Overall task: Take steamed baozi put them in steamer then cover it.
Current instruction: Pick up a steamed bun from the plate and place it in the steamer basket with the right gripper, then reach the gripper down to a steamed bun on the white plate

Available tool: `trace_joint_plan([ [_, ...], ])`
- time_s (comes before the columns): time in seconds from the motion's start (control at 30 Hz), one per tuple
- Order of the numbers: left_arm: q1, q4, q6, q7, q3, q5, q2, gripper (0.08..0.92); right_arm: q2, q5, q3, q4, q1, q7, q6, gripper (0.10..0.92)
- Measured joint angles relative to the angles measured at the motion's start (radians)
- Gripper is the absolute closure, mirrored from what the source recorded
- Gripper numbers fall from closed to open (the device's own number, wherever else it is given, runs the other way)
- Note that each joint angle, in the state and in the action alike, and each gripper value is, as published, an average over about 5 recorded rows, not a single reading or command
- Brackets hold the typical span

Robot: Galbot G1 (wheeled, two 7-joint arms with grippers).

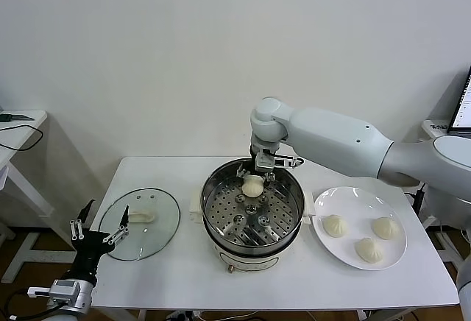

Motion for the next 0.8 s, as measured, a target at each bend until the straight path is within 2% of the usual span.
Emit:
trace_joint_plan([
  [0.13,0.003,-0.002,0.000,0.000,0.000,0.000,-0.002,0.177,-0.020,0.024,-0.001,0.016,0.010,-0.004,-0.013,0.205],
  [0.43,0.007,-0.018,0.005,-0.007,0.016,0.003,-0.007,0.177,-0.156,0.165,-0.032,0.125,0.127,-0.041,-0.092,0.203],
  [0.8,0.019,-0.035,0.004,-0.010,0.025,0.007,-0.004,0.177,-0.447,0.351,-0.120,0.248,0.225,-0.086,-0.370,0.203],
])
